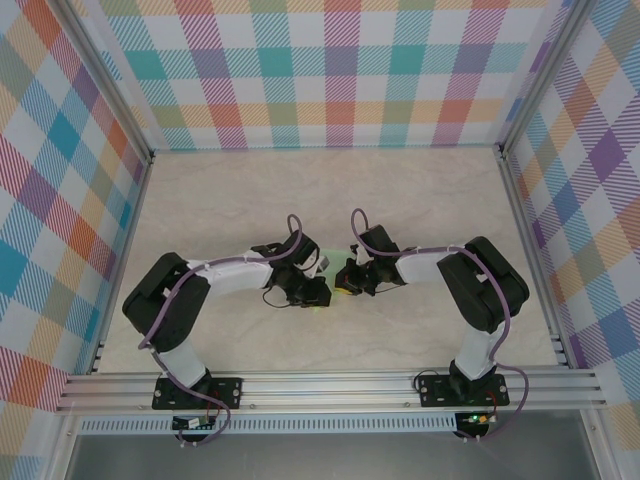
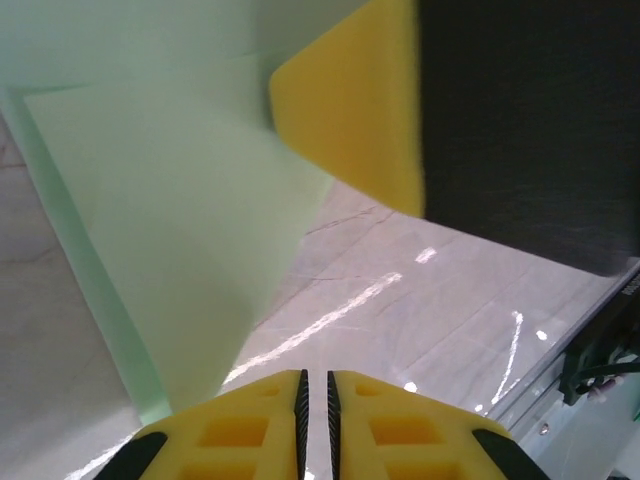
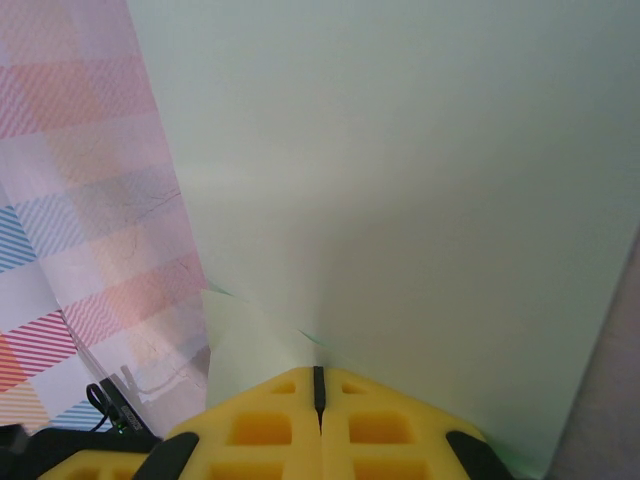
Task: Fold a paper plane with a square sheet of paper (pick it up from the middle)
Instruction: Third fold the triangle at the center of the table.
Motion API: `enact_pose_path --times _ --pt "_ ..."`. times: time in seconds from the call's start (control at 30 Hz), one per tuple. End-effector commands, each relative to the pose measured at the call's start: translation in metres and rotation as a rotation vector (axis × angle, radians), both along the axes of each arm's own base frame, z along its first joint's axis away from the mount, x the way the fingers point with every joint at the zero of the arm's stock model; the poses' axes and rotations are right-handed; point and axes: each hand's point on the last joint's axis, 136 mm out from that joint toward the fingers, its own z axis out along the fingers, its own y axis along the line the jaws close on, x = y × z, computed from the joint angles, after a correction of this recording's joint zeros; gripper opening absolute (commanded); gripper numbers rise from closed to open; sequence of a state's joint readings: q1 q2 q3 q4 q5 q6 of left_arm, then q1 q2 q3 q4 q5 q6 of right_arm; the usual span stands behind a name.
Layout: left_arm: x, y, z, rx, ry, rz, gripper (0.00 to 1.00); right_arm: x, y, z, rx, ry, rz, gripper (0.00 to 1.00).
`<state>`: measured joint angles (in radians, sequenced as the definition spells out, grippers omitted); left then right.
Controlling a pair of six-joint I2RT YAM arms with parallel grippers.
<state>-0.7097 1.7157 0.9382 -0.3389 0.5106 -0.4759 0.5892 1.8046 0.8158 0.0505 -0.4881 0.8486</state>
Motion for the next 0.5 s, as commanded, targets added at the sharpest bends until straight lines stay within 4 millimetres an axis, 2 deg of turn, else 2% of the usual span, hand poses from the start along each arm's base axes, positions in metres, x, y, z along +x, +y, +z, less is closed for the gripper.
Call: enact_pose_path --times 0.0,0.13,0.27,0.47 --pt "0.001 0.007 -0.006 0.036 0.027 0.005 0.14 -0.012 -0.025 -0.038 -0.151 0.075 -0.035 0.04" --pt "0.001 0.026 -0.024 0.122 0.034 0.026 0.12 -0.014 -0.026 -0.04 -0.155 0.079 -0.034 0.04" --pt "-0.001 0.039 -0.032 0.13 0.063 0.055 0.12 -0.015 -0.027 -0.041 -0.164 0.076 -0.029 0.04" --pt "-0.017 0.047 -0.041 0.106 0.132 0.058 0.12 -0.015 -0.029 -0.041 -0.175 0.078 -0.029 0.05"
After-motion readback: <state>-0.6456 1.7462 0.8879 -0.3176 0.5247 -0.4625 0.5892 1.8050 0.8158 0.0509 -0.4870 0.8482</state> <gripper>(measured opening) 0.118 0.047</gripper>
